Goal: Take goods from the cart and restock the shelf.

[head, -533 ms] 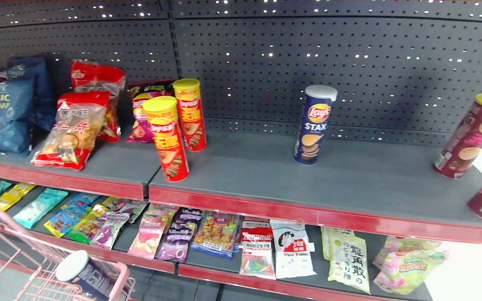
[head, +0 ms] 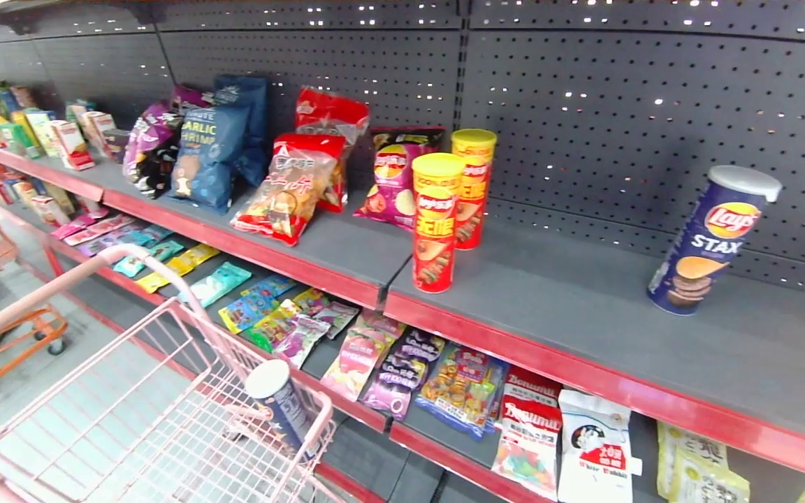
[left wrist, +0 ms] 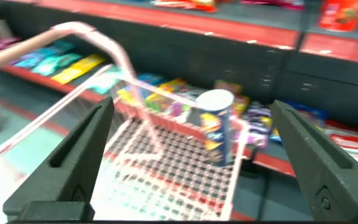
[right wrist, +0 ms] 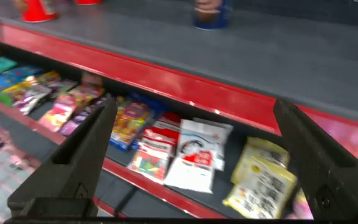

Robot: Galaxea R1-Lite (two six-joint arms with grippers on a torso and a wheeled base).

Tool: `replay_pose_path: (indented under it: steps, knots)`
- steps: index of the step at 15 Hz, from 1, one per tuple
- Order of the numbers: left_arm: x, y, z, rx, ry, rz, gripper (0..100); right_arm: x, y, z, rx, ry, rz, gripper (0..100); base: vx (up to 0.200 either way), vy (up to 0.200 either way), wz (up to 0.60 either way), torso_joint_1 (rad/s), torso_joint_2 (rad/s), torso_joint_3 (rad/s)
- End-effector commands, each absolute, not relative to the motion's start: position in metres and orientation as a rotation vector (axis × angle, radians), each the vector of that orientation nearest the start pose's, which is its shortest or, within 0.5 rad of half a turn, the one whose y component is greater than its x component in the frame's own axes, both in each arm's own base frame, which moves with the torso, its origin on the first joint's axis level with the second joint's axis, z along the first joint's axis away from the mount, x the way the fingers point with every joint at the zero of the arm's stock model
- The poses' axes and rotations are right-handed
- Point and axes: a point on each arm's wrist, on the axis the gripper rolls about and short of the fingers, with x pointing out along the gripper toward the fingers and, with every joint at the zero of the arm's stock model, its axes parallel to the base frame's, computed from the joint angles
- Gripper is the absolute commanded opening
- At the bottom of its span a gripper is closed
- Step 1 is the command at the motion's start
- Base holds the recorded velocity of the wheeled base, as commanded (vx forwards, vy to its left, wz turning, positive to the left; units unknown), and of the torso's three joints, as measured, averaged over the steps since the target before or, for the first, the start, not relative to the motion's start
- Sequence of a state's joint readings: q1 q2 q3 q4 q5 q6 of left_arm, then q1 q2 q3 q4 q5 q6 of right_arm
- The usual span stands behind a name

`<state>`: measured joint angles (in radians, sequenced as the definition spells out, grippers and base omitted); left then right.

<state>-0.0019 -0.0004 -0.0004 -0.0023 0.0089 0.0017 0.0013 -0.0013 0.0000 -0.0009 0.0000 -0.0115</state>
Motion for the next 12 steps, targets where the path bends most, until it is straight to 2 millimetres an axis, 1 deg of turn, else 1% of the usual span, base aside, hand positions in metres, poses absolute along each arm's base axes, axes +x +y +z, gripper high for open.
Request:
replay_pose_path:
  steps: [1,2,8,12]
  knots:
    - [-0.0228,0.0002,0.0758,0.002,-0.003,0.008,100,-0.0228,0.0,0.0756,-0.012,-0.002,0.002,100,0.0,0.0,0.6,0.002,0.0,-0.002]
    - [-0.0228,0.0002,0.0758,0.002,-0.003,0.008,100,-0.0228,0.0,0.0756,-0.012,-0.002,0.002,100,0.0,0.0,0.6,0.007,0.0,-0.002]
    - [-0.0228,0.0002,0.0756,0.002,-0.002,0.008,100,-0.0228,0.0001,0.0756,-0.009,-0.002,0.008,100,0.0,0.0,0.0,0.0,0.0,0.0]
    - [-0.0228,0.0002,0.0758,0.002,-0.003,0.008,100,-0.0228,0.0002,0.0756,-0.009,-0.002,0.011,100,0.0,0.0,0.0,-0.129,0.32,0.179]
